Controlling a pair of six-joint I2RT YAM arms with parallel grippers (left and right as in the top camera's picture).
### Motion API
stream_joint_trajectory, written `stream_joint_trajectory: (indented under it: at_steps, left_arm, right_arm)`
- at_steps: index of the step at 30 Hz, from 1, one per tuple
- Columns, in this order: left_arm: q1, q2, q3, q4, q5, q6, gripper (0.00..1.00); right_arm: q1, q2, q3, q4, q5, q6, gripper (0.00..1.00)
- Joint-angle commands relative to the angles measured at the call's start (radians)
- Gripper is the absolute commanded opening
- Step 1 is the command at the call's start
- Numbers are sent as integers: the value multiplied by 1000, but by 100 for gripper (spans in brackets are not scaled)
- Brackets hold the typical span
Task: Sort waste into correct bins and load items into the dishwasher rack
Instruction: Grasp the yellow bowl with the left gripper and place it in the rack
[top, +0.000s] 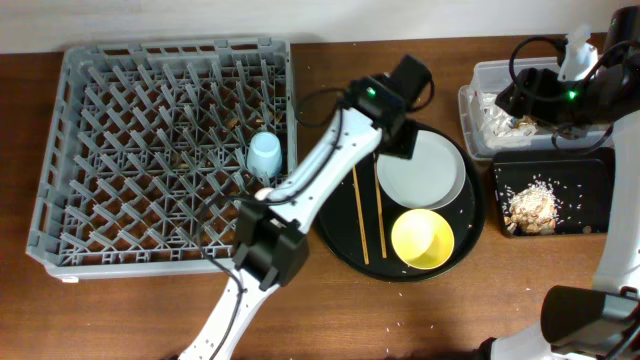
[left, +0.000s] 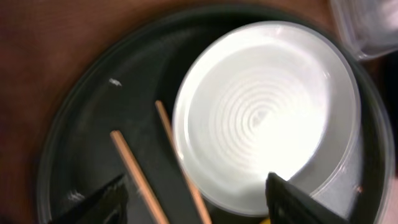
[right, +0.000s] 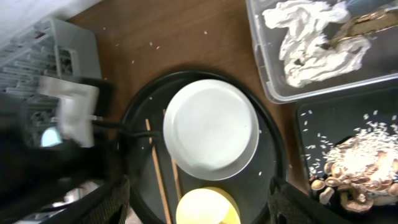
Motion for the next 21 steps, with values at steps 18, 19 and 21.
stream_joint_trajectory:
  at_steps: [18, 19, 21]
  left_arm:
    - [-153, 26, -119, -207, 55, 226, 37]
    - [-153, 26, -125, -207, 55, 218, 24]
    - [-153, 26, -138, -204, 66, 216, 17]
  right_arm:
    - [14, 2, 6, -13, 58, 0, 72]
    - [14, 2, 6, -13, 58, 0, 72]
    - [14, 2, 6, -13, 58, 0, 72]
